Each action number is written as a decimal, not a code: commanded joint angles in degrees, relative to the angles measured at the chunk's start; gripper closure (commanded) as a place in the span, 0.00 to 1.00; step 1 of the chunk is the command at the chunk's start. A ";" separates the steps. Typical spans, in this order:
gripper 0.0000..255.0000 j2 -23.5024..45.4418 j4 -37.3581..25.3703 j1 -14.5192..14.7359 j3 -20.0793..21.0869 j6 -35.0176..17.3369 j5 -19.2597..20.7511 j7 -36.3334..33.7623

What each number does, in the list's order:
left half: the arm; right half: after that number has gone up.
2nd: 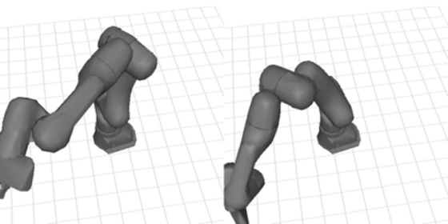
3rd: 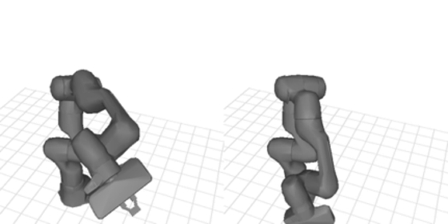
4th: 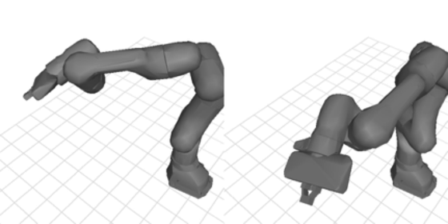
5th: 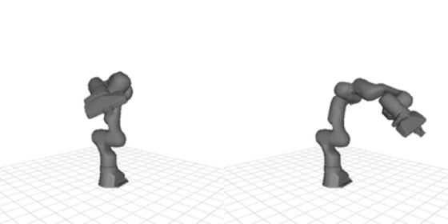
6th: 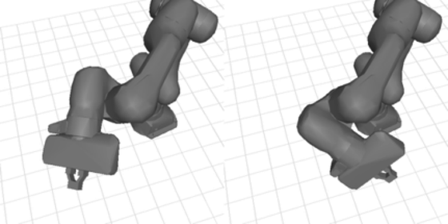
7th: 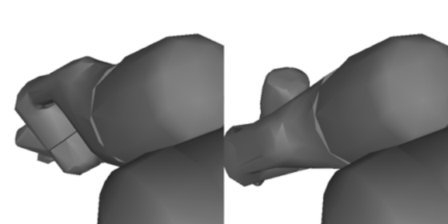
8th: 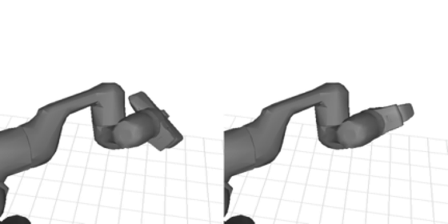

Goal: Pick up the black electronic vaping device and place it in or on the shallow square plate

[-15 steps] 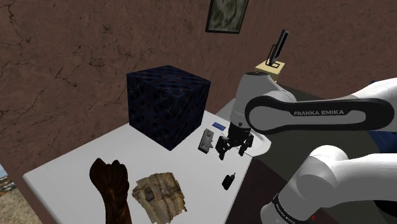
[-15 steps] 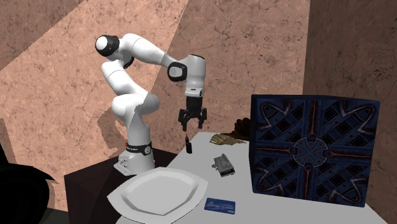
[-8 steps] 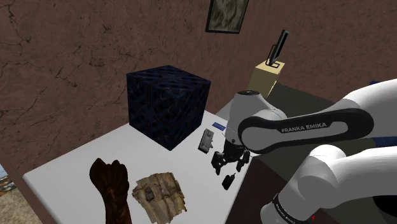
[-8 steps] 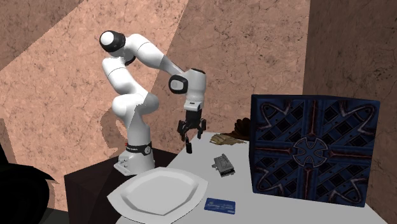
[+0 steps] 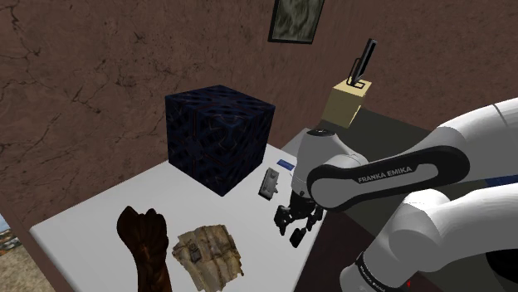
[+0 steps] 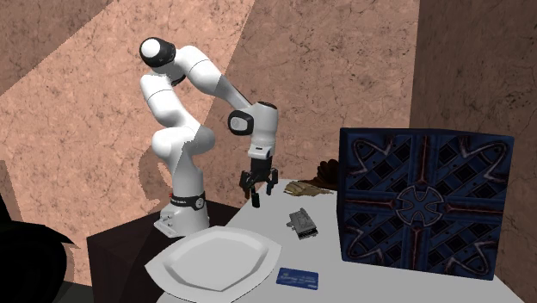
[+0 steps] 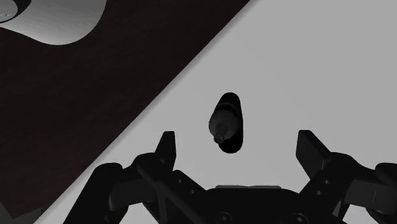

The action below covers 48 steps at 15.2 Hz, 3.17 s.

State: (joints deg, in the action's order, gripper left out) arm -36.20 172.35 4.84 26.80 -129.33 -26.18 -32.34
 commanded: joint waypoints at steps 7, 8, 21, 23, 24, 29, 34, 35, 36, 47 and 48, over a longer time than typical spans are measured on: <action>1.00 0.02 0.03 0.01 0.01 -0.05 -0.02 0.00; 1.00 0.02 0.03 0.01 0.01 -0.05 -0.02 0.00; 1.00 -6.46 -2.40 -0.14 -2.08 8.74 2.13 -0.71; 1.00 -7.94 -3.26 -0.24 -2.68 11.06 2.75 -0.89; 1.00 -8.63 -3.71 -0.29 -2.97 12.18 3.06 -0.98; 1.00 -11.53 -6.20 -0.63 -4.39 17.50 4.54 -1.38; 1.00 -11.43 -7.07 -4.75 -8.77 18.73 9.09 3.28; 1.00 -10.84 -7.16 -6.11 -10.02 18.37 10.44 4.85; 1.00 -10.12 -7.35 -7.49 -11.24 17.95 11.77 6.40; 1.00 3.85 -14.84 -20.66 -22.94 11.99 24.44 21.24; 1.00 5.47 -15.98 -21.55 -23.85 11.50 25.32 22.37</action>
State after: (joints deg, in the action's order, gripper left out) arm -32.44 157.36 -15.80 3.81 -117.09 -1.77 -11.11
